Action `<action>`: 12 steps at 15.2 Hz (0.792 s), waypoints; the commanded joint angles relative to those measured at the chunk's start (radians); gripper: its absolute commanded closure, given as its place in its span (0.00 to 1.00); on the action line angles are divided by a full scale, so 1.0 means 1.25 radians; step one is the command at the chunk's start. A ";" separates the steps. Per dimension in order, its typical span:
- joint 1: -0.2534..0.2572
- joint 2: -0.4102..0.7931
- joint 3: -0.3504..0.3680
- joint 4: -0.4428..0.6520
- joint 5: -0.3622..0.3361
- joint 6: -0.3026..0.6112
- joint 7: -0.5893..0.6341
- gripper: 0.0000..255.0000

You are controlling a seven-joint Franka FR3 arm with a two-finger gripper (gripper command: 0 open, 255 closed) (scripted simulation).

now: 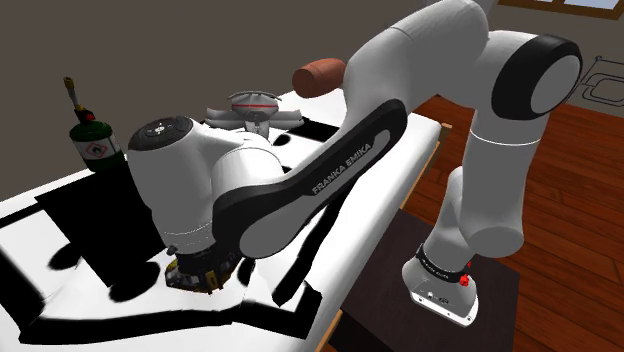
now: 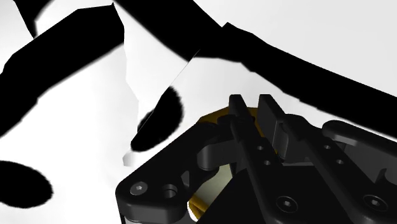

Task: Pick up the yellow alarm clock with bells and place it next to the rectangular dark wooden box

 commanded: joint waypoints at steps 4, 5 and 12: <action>0.004 0.021 -0.005 -0.019 -0.015 0.037 0.010 1.00; 0.004 0.021 -0.005 -0.019 -0.015 0.037 0.010 1.00; 0.004 0.021 -0.005 -0.019 -0.015 0.037 0.010 0.00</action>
